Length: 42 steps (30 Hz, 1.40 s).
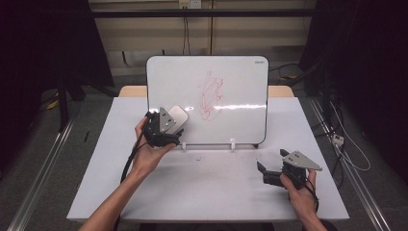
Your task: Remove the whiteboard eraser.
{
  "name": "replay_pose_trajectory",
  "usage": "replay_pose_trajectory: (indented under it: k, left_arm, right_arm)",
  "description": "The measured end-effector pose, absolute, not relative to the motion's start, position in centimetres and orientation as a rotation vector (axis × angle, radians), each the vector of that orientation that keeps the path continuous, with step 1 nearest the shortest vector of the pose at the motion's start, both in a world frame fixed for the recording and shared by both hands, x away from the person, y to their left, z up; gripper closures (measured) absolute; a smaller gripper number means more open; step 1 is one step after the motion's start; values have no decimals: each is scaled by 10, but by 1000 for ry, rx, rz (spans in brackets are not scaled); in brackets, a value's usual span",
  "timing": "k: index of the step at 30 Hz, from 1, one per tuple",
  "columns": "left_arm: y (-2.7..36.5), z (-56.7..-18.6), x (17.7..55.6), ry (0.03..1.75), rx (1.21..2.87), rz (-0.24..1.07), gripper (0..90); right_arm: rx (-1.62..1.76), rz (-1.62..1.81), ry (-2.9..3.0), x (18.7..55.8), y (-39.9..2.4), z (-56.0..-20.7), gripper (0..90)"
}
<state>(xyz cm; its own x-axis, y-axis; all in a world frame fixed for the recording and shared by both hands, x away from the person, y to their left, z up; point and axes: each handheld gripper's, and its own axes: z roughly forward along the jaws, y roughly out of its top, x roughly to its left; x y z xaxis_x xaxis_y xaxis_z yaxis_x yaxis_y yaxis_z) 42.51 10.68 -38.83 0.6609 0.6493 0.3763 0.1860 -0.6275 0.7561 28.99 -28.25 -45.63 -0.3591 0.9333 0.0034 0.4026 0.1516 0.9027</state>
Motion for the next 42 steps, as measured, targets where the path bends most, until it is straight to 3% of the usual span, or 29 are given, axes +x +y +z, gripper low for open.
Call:
replay_pose_trajectory:
  k: [8, 14, 27, 42]
  left_arm:
    - [106, -393, 428, 666, 2214, 894, 192]
    - [105, -397, 430, 641, 2237, 930, 299]
    - [98, -402, 431, 631, 2251, 1008, 302]
    - [100, -400, 432, 660, 2243, 961, 311]
  right_arm:
    - [1260, 1173, 1861, 292, -279, -456, 40]
    - [1253, 1169, 1865, 292, -279, -456, 39]
    - [1251, 1163, 1868, 291, -279, -456, 40]
    - [1258, 1155, 1868, 292, -279, -456, 40]
